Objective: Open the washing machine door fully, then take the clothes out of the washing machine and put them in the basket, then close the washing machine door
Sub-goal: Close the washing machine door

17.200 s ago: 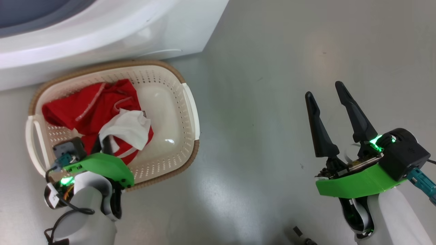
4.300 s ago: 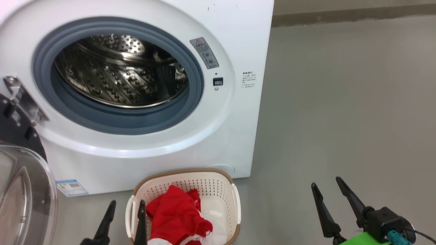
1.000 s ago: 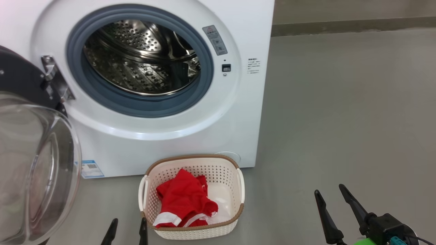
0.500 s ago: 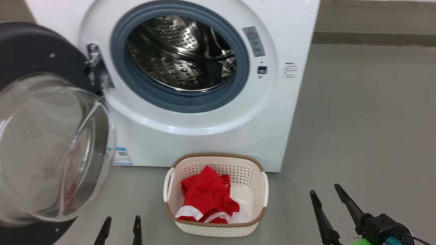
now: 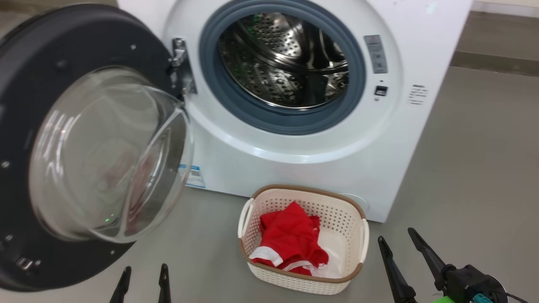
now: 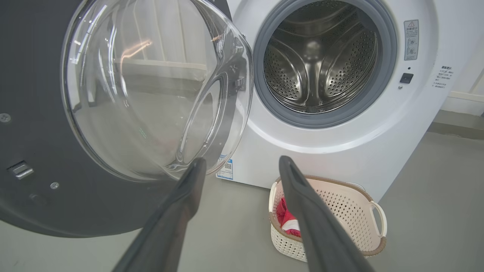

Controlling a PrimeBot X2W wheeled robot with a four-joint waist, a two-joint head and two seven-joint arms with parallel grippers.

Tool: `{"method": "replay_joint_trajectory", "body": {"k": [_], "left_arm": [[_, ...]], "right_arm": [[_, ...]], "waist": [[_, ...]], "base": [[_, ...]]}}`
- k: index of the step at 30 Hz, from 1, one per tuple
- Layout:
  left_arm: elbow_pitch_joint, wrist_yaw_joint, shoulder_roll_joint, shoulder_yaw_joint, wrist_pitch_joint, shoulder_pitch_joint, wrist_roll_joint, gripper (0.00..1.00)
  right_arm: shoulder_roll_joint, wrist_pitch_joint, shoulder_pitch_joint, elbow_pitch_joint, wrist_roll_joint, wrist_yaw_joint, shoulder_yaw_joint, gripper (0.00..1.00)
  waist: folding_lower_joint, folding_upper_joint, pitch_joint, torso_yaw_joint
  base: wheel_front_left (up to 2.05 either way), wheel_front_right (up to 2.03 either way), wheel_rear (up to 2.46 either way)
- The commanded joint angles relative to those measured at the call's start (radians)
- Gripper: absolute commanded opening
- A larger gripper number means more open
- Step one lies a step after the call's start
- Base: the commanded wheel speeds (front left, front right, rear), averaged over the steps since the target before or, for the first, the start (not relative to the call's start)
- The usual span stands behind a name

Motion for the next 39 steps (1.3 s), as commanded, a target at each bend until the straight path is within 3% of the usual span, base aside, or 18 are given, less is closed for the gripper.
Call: {"method": "replay_joint_trajectory", "body": {"k": [1, 11, 25, 26, 27, 28, 34, 39], "left_arm": [[-0.032, 0.012, 0.012, 0.039, -0.012, -0.034, -0.003, 1.0], [-0.038, 0.022, 0.01, 0.04, -0.018, -0.031, -0.01, 1.0], [-0.045, 0.028, 0.008, 0.032, -0.021, -0.029, -0.019, 1.0], [-0.045, 0.028, 0.008, 0.032, -0.021, -0.029, -0.02, 0.9], [-0.046, 0.028, 0.008, 0.031, -0.02, -0.029, -0.021, 0.29], [-0.047, 0.027, 0.008, 0.031, -0.02, -0.029, -0.023, 0.0], [-0.056, -0.003, -0.009, 0.03, -0.025, -0.03, -0.078, 0.0], [-0.088, -0.076, -0.055, 0.061, -0.037, -0.026, -0.232, 0.0]], "right_arm": [[-0.011, -0.006, -0.016, -0.028, 0.001, 0.005, 0.026, 1.0], [-0.011, -0.006, -0.02, -0.03, 0.002, 0.005, 0.035, 1.0], [-0.011, -0.006, -0.02, -0.025, 0.0, 0.005, 0.038, 1.0], [-0.011, -0.006, -0.02, -0.026, -0.001, 0.005, 0.037, 1.0], [-0.011, -0.006, -0.02, -0.026, -0.001, 0.005, 0.037, 1.0], [-0.011, -0.006, -0.02, -0.026, 0.0, 0.005, 0.036, 1.0], [-0.011, -0.006, -0.021, -0.029, -0.002, 0.005, 0.032, 1.0], [-0.011, -0.006, -0.02, -0.03, -0.005, 0.005, 0.026, 1.0]], "waist": [[0.0, 0.0, 0.004, 0.048], [0.0, 0.0, 0.01, 0.089], [0.0, 0.0, 0.015, 0.095], [0.0, 0.0, 0.015, 0.094], [0.0, 0.0, 0.015, 0.095], [0.0, 0.0, 0.015, 0.094], [0.0, 0.0, 0.018, 0.096], [0.0, 0.0, 0.02, 0.1]], "base": [[0.0, 0.0, 0.0], [0.0, 0.0, 0.0], [0.0, 0.0, 0.0], [0.0, 0.0, 0.0], [0.0, 0.0, 0.0], [0.0, 0.0, 0.0], [0.0, 0.0, 0.0], [0.0, 0.0, 0.0]]}}
